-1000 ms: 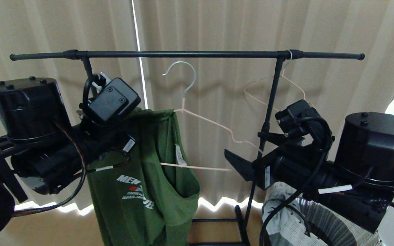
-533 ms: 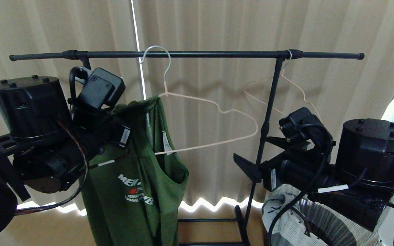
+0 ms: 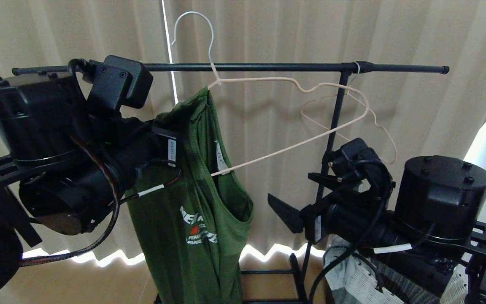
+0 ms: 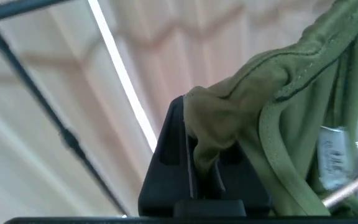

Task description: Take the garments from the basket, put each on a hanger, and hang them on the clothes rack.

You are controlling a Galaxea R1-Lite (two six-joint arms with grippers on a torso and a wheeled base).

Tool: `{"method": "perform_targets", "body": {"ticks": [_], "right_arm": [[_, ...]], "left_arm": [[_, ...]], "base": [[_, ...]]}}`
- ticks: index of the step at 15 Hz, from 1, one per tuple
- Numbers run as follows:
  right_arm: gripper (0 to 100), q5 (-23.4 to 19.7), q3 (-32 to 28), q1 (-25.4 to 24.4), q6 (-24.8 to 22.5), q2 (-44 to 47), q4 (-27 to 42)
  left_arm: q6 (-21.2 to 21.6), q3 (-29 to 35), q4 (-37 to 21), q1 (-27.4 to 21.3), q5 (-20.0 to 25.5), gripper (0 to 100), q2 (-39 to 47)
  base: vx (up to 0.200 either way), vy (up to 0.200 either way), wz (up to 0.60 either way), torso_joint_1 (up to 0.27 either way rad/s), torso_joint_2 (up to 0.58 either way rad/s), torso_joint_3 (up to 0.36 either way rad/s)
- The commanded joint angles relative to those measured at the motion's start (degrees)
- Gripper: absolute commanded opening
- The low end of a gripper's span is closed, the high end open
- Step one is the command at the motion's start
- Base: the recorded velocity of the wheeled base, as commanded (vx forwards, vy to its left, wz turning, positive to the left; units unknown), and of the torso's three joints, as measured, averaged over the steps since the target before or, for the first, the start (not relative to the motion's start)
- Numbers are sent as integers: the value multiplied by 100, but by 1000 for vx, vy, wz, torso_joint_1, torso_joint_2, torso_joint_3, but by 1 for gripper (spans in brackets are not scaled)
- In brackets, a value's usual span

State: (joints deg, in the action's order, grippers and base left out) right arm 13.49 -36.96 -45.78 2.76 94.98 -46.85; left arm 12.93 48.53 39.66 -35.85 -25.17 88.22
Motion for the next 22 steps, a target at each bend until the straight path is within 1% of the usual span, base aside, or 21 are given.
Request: {"method": "perform_targets", "body": {"ticks": [1, 3, 5, 10, 12, 13, 15, 16, 18, 19, 21, 22], "right_arm": [[100, -5, -136, -81, 6, 249, -88], [100, -5, -276, -81, 15, 408, -114], [100, 4, -364, -81, 15, 566, -114], [100, 39, -268, -89, 111, 645, -114], [100, 66, -118, -89, 111, 750, -114], [100, 66, 22, -81, 111, 873, -123], [100, 233, 242, -81, 94, 1084, -483], [100, 320, 391, -45, 50, 1102, -712], [100, 338, 646, 315, -91, 944, -756], [100, 338, 725, 596, -267, 847, -764], [100, 338, 708, 1220, -478, 680, -764], [100, 329, 646, 1537, -574, 619, -764]], "left_arm": [[-10, 86, 7, -97, 12, 0, 2], [-63, 95, 16, -238, 21, 0, -7], [-212, 86, 16, -396, 30, 0, -24], [-204, 69, 16, -396, 21, 0, -7], [-221, 78, 69, -475, 21, 0, -33], [-230, 69, 218, -493, 30, 0, -33], [-221, 60, 411, -458, 30, 0, 19], [-186, 42, 403, -308, 30, 0, 19], [51, -72, 420, 140, 30, 0, 81], [236, -195, 508, 307, 30, 0, 99], [605, -538, 956, 518, 56, 0, 186], [895, -793, 1361, 571, 65, 0, 222]], "base": [[0, 0, 0, 0, 0, 0], [0, 0, 0, 0, 0, 0], [0, 0, 0, 0, 0, 0], [0, 0, 0, 0, 0, 0], [0, 0, 0, 0, 0, 0], [0, 0, 0, 0, 0, 0], [0, 0, 0, 0, 0, 0], [0, 0, 0, 0, 0, 0], [0, 0, 0, 0, 0, 0], [0, 0, 0, 0, 0, 0], [0, 0, 0, 0, 0, 0], [0, 0, 0, 0, 0, 0]]}}
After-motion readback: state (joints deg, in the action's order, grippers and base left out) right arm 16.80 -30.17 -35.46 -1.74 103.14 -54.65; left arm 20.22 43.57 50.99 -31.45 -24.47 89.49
